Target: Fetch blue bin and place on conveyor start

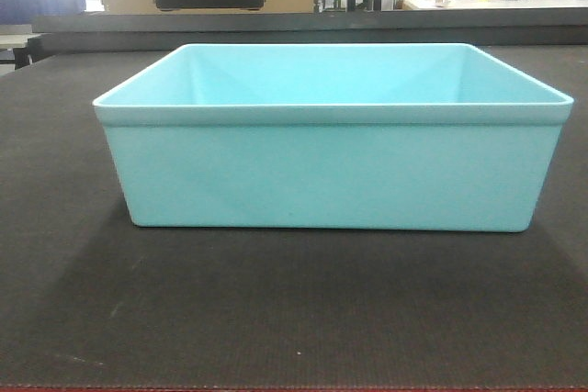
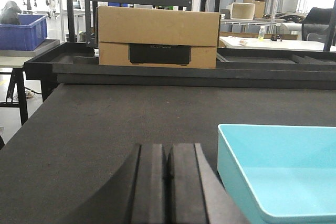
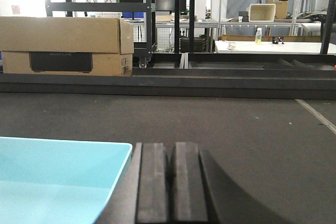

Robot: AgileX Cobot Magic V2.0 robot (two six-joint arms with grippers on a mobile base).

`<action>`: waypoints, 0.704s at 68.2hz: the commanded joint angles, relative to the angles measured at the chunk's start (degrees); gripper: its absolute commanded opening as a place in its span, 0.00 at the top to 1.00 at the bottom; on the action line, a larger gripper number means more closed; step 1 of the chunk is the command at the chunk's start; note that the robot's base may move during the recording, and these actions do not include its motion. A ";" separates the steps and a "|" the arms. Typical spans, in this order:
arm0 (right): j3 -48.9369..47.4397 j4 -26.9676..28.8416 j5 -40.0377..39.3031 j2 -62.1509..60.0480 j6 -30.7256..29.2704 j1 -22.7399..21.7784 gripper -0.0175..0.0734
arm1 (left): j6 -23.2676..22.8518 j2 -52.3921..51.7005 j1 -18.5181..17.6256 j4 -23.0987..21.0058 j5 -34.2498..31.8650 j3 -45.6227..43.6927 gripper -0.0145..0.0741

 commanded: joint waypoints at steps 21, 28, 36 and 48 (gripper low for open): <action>0.13 -0.32 -1.44 -0.36 -0.40 -0.34 0.99 | 4.01 -1.05 3.45 -5.41 -0.75 0.50 0.96; 0.13 -0.32 -1.44 -0.36 -0.40 -0.34 0.99 | 10.54 -3.11 7.57 -10.56 -2.67 3.21 0.96; 0.13 -0.32 -1.44 -0.36 -0.40 -0.34 0.99 | 10.54 -6.25 11.41 -11.64 -9.14 10.93 0.96; 0.13 -0.31 -1.64 -0.36 -0.40 -0.34 0.99 | 10.54 -6.25 11.23 -9.89 -17.17 21.84 0.96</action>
